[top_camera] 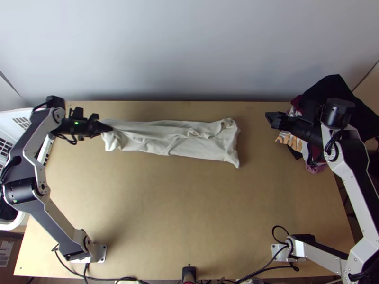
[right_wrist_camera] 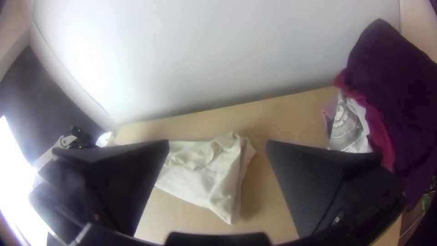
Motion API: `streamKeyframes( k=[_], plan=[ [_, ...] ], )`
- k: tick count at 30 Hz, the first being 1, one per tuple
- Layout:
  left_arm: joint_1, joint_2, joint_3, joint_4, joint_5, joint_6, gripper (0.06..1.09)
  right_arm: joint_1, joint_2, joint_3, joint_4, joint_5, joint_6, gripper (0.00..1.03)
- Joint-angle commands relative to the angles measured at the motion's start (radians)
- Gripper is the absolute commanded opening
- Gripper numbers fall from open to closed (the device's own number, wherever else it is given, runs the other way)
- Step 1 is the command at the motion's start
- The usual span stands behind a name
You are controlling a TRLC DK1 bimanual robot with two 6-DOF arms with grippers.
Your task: Fold the t-shirt
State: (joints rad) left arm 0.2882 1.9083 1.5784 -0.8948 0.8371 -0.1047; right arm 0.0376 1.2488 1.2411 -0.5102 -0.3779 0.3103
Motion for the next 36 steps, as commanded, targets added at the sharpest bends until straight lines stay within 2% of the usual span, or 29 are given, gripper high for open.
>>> streamKeyframes(
  k=[1,5,10,19,27,36],
  plan=[
    [0.078,-0.038,0.005,-0.122,-0.038,0.108,0.10,0.013,-0.025,-0.048,0.012,-0.001,0.006,0.99],
    [0.108,-0.045,0.005,-0.207,-0.062,0.180,0.10,0.015,-0.042,-0.060,0.021,-0.001,0.012,0.99],
    [0.089,-0.049,0.026,-0.222,-0.135,0.206,0.10,0.015,-0.049,-0.068,0.022,-0.001,0.010,0.99],
    [-0.093,-0.057,0.100,-0.202,-0.201,0.106,0.10,0.067,-0.098,-0.143,0.042,-0.001,0.016,0.99],
    [-0.230,-0.046,0.181,-0.165,-0.242,0.010,0.10,0.067,-0.129,-0.160,0.044,0.000,0.023,0.99],
    [-0.388,0.003,0.267,-0.162,-0.288,-0.050,0.10,0.065,-0.158,-0.192,0.044,0.000,0.023,0.99]
  ],
)
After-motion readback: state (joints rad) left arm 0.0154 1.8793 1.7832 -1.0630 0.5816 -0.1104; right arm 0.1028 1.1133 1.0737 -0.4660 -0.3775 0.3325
